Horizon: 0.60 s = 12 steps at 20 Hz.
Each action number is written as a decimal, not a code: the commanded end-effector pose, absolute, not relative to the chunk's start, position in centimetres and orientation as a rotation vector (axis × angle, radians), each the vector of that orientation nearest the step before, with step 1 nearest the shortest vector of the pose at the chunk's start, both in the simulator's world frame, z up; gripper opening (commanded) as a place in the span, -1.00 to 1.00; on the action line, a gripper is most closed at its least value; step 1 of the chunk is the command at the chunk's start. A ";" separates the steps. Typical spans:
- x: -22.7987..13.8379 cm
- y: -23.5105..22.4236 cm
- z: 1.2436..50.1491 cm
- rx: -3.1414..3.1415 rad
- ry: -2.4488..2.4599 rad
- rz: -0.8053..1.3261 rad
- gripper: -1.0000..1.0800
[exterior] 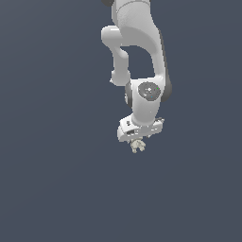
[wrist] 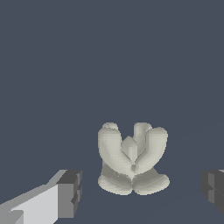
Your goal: Pick up the object and move it to a goal position.
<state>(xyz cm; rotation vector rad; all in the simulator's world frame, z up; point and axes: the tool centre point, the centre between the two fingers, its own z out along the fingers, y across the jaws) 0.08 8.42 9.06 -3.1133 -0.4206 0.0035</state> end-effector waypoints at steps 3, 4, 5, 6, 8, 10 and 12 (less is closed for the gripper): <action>0.1 8.4 8.9 -3.113 -0.421 0.003 0.92; 0.1 8.4 8.7 -3.113 -0.421 0.003 0.92; 0.1 8.4 8.4 -3.113 -0.421 0.003 0.92; 0.1 8.4 8.1 -3.113 -0.422 0.003 0.92; 0.0 8.4 7.2 -3.113 -0.423 0.002 0.92; 0.0 8.5 6.0 -3.113 -0.424 0.002 0.92; 0.0 8.5 5.0 -3.113 -0.425 0.001 0.92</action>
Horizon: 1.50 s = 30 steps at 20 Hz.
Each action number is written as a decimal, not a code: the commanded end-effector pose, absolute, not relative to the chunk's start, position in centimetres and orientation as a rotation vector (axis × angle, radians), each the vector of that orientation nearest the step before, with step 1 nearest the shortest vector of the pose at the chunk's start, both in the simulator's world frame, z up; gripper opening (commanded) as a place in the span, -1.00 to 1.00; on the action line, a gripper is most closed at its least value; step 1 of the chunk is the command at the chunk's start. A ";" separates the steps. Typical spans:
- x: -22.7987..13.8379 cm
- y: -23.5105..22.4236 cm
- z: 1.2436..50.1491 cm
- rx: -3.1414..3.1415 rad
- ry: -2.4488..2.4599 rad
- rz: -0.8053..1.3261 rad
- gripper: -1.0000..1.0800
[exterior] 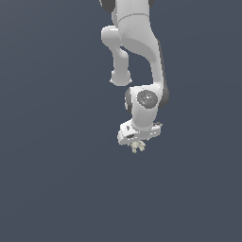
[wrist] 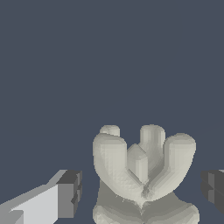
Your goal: Pick up the object and move it to a goal position.
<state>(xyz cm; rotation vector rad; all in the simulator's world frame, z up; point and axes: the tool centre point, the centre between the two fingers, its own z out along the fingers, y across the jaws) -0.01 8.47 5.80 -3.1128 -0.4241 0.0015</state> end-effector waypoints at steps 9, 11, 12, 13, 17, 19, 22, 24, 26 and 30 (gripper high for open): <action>0.1 8.5 3.9 -3.113 -0.425 0.001 -1.00; 0.1 8.5 3.9 -3.113 -0.425 0.001 -1.00; 0.1 8.5 3.9 -3.113 -0.425 0.001 -1.00; 0.1 8.5 3.9 -3.113 -0.425 0.001 -1.00; 0.1 8.5 4.0 -3.113 -0.425 0.001 -1.00; 0.0 8.5 4.0 -3.113 -0.425 0.001 -1.00; -0.3 8.3 4.1 -3.113 -0.425 0.001 -1.00; -0.6 8.1 4.2 -3.113 -0.425 0.001 -1.00; -1.1 7.9 4.4 -3.113 -0.425 0.001 -1.00; -2.4 7.2 4.8 -3.113 -0.425 0.001 -1.00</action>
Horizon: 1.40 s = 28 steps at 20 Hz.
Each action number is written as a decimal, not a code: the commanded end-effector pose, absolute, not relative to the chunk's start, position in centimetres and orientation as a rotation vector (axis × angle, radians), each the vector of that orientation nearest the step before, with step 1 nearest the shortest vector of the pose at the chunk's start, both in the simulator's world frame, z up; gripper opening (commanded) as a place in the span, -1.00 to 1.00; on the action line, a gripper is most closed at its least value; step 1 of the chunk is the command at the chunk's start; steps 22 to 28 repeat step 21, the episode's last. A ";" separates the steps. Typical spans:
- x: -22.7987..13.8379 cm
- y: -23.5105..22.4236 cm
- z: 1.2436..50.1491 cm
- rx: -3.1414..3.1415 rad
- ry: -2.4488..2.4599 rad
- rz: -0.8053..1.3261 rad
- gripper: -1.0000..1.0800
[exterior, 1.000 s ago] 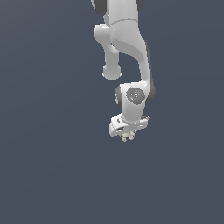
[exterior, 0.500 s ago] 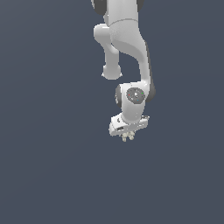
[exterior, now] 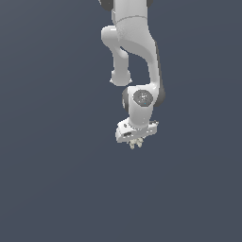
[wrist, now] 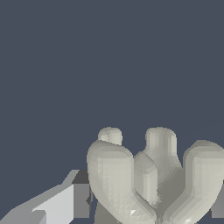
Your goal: Pick up the object and move it to a goal position.
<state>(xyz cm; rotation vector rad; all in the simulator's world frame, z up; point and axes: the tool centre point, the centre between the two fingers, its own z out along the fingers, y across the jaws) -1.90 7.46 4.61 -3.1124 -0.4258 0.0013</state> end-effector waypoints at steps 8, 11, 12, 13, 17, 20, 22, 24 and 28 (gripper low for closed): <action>-6.2 5.1 6.0 -3.113 -0.425 0.001 -1.00; -7.3 4.5 6.4 -3.113 -0.425 0.001 -1.00; -7.7 4.3 6.5 -3.113 -0.425 0.001 -1.00; -7.9 4.1 6.6 -3.113 -0.425 0.001 -1.00; -8.8 3.7 6.9 -3.113 -0.425 0.001 -1.00; -9.0 3.5 7.0 -3.113 -0.425 0.001 -1.00; -9.0 3.5 7.0 -3.113 -0.425 0.001 -1.00; -9.0 3.5 7.0 -3.113 -0.425 0.001 -1.00; -9.0 3.5 7.0 -3.113 -0.425 0.001 -1.00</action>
